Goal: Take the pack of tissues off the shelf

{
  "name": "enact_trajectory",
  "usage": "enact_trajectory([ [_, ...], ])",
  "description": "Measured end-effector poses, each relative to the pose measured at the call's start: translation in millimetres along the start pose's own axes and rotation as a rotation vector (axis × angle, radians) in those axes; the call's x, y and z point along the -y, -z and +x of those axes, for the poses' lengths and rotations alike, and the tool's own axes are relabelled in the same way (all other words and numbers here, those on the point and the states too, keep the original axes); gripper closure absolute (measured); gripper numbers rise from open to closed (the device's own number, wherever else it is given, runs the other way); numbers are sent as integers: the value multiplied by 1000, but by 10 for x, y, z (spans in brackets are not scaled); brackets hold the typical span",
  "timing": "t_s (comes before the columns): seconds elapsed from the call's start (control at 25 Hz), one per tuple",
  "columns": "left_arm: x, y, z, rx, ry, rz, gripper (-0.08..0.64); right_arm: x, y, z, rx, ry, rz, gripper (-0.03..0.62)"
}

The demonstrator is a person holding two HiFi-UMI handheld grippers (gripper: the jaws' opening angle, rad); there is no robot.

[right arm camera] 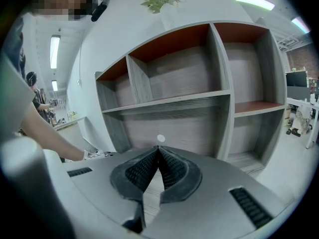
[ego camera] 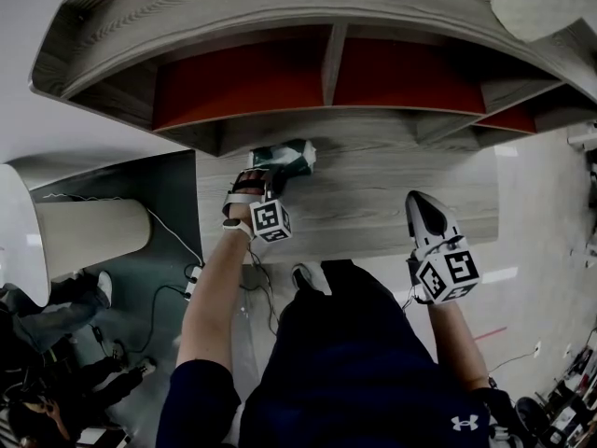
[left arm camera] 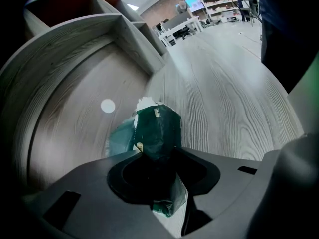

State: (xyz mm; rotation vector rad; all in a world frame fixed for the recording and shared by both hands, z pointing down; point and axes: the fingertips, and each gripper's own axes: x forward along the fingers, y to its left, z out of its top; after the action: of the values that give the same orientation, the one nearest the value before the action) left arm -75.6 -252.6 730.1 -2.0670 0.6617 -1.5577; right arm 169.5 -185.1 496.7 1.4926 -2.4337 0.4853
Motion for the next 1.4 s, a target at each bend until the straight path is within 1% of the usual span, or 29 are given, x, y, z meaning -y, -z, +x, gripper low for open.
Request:
enact_trajectory([
  [0.04, -2, -3, -9, 0, -3, -12, 400, -7, 4, -3, 0, -1, 1, 589],
  [0.12, -71, -22, -46, 13, -32, -51, 313, -21, -5, 5, 5, -5, 0, 589],
  [0.16, -116, -33, -74, 21, -49, -71, 284, -30, -17, 13, 9, -8, -3, 589],
  [0.28, -173, -53, -177, 34, -73, -99, 241, -74, -49, 22, 17, -17, -11, 589],
  [0.36, -166, -61, -262, 48, -71, -123, 230, -106, -49, 14, 20, -19, -9, 589],
  [0.48, -216, -82, -453, 89, -86, -222, 227, -143, -66, 2, 27, -20, -10, 589],
  [0.68, -514, -172, -990, 176, -169, -399, 227, -104, -192, -27, 61, 3, -24, 589],
  [0.84, -848, -322, -1602, 288, -246, -555, 229, -117, -318, -79, 102, 15, -27, 589],
  [0.96, -1086, -404, -2041, 379, -280, -696, 255, -198, -401, -120, 128, 15, -34, 589],
  [1.08, -1233, -490, -2460, 471, -293, -807, 335, -317, -447, -187, 140, 14, -56, 589],
  [1.24, -1313, -457, -2928, 542, -355, -898, 436, -484, -524, -278, 161, 15, -85, 589],
  [1.4, -1350, -385, -3294, 607, -407, -977, 471, -641, -621, -384, 195, 13, -104, 589],
])
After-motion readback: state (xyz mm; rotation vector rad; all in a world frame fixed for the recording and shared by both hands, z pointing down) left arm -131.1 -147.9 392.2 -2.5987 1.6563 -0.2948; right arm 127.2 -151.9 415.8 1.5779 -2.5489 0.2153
